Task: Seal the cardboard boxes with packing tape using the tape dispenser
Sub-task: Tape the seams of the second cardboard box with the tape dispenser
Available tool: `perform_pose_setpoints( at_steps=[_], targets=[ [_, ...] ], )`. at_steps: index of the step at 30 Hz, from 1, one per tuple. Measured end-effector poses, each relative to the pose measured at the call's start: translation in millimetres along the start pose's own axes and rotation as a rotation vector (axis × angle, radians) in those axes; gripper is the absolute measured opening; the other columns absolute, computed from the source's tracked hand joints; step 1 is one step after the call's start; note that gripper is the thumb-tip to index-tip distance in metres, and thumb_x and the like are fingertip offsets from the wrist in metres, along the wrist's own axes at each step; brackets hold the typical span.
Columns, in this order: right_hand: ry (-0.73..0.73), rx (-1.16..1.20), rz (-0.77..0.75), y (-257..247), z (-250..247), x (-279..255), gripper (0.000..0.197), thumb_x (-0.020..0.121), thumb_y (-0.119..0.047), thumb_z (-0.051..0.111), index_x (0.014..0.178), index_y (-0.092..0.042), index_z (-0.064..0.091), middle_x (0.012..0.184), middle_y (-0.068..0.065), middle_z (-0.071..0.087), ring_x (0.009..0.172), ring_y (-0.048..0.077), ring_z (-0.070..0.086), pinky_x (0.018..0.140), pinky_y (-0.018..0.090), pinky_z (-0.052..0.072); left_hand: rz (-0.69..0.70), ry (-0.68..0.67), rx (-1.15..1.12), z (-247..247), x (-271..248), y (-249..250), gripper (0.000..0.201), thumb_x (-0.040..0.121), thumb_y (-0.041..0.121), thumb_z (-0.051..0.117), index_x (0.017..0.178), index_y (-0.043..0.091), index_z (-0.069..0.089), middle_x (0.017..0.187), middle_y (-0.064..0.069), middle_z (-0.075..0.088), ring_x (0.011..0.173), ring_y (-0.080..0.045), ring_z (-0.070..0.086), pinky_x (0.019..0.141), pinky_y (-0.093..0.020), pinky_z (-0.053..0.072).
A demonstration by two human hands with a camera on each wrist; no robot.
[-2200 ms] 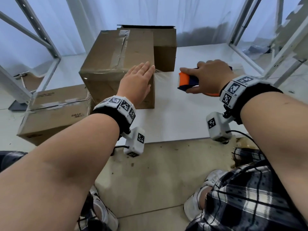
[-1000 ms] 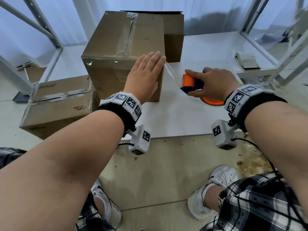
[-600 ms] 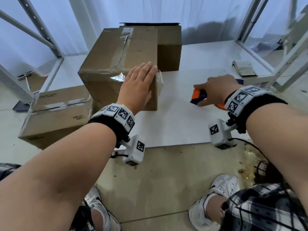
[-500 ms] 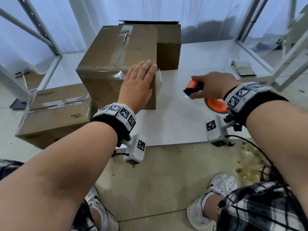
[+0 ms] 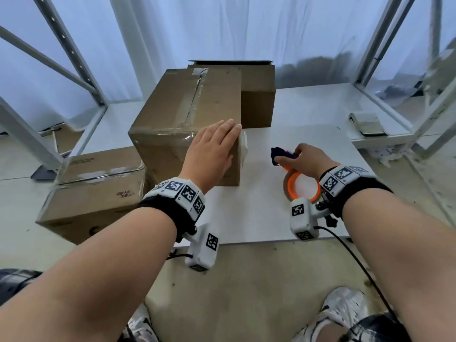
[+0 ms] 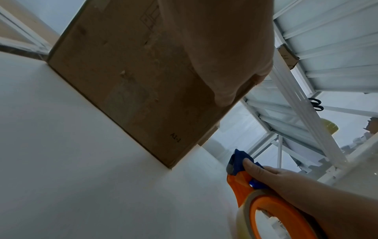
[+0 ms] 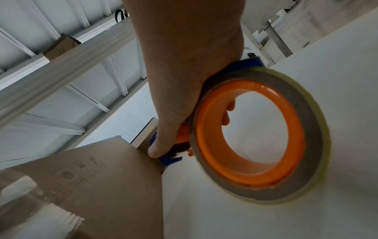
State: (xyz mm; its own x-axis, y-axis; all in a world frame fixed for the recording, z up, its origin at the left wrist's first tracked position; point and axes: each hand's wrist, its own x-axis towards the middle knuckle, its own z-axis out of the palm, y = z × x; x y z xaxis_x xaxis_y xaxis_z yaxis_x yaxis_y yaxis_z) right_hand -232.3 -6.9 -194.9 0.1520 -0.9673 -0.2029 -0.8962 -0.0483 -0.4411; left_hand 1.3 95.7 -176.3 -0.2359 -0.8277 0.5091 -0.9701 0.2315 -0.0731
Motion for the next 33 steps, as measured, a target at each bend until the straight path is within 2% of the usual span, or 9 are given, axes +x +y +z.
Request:
perform_pose_setpoints(
  at_steps=[3,6,8,11,13,17,22,26,33],
  targets=[
    [0.085,-0.261,-0.008,-5,-5,3,0.054,0.083,-0.062,0.057,0.115,-0.017,0.058,0.101,0.005,0.06,0.097,0.024,0.055,0.082,0.036,0.043,0.014,0.007,0.017,-4,5,-1,0.054,0.085,0.025,0.067,0.134,0.012,0.05,0.134,-0.009,0.053,0.121,-0.029,0.052,0.103,-0.042,0.039],
    [0.195,-0.481,-0.083,-12,0,2,0.061,0.086,-0.056,0.056,0.135,-0.021,0.046,0.127,0.01,0.054,0.117,0.03,0.049,0.092,0.04,0.041,0.0,0.007,0.019,-5,7,0,0.053,0.083,0.027,0.069,0.131,0.012,0.053,0.131,-0.008,0.056,0.116,-0.029,0.054,0.099,-0.041,0.042],
    [0.27,-0.331,-0.256,-21,9,-4,0.069,0.089,-0.056,0.053,0.144,-0.019,0.035,0.137,0.012,0.047,0.125,0.031,0.044,0.101,0.043,0.038,-0.013,-0.006,0.023,-6,7,1,0.053,0.084,0.028,0.068,0.132,0.013,0.051,0.132,-0.007,0.055,0.118,-0.028,0.054,0.1,-0.041,0.041],
    [0.293,0.146,-0.517,-44,25,-25,0.077,0.085,-0.06,0.054,0.145,-0.016,0.034,0.143,0.007,0.042,0.131,0.023,0.04,0.108,0.039,0.034,-0.029,-0.045,0.013,-8,7,1,0.055,0.087,0.028,0.065,0.137,0.014,0.046,0.138,-0.007,0.05,0.125,-0.028,0.048,0.105,-0.041,0.036],
    [0.283,0.251,-0.545,-57,39,-38,0.086,0.08,-0.061,0.061,0.146,-0.015,0.03,0.145,0.006,0.039,0.132,0.021,0.038,0.11,0.038,0.034,-0.034,-0.083,0.0,-11,6,0,0.056,0.091,0.027,0.059,0.143,0.016,0.04,0.145,-0.006,0.043,0.132,-0.026,0.041,0.11,-0.04,0.03],
    [0.275,0.201,-0.41,-73,61,-48,0.087,0.083,-0.05,0.066,0.15,-0.014,0.023,0.15,0.006,0.036,0.137,0.022,0.034,0.111,0.037,0.032,-0.031,-0.139,-0.015,-12,3,-6,0.059,0.099,0.025,0.047,0.151,0.019,0.02,0.155,-0.001,0.027,0.142,-0.019,0.026,0.116,-0.031,0.017],
    [0.407,0.236,-0.337,-91,59,-55,0.059,0.091,-0.04,0.059,0.14,-0.012,0.044,0.133,0.007,0.056,0.121,0.025,0.052,0.1,0.036,0.041,-0.001,-0.163,-0.052,-19,3,-10,0.056,0.1,0.022,0.043,0.151,0.019,0.019,0.158,0.0,0.02,0.145,-0.016,0.02,0.116,-0.026,0.01],
    [0.486,0.043,-0.36,-87,54,-57,0.031,0.097,-0.034,0.05,0.12,-0.016,0.062,0.112,0.005,0.067,0.102,0.023,0.061,0.09,0.035,0.042,-0.025,-0.163,-0.08,-22,5,-8,0.057,0.099,0.02,0.046,0.15,0.02,0.023,0.156,0.001,0.024,0.144,-0.016,0.023,0.116,-0.028,0.015],
    [0.595,-0.287,-0.432,-66,30,-48,0.025,0.097,-0.027,0.046,0.104,-0.012,0.065,0.094,0.007,0.068,0.088,0.025,0.059,0.082,0.035,0.037,-0.05,-0.156,-0.082,-19,6,-2,0.057,0.099,0.023,0.047,0.15,0.02,0.024,0.156,0.001,0.024,0.144,-0.016,0.023,0.116,-0.029,0.016]
  ],
)
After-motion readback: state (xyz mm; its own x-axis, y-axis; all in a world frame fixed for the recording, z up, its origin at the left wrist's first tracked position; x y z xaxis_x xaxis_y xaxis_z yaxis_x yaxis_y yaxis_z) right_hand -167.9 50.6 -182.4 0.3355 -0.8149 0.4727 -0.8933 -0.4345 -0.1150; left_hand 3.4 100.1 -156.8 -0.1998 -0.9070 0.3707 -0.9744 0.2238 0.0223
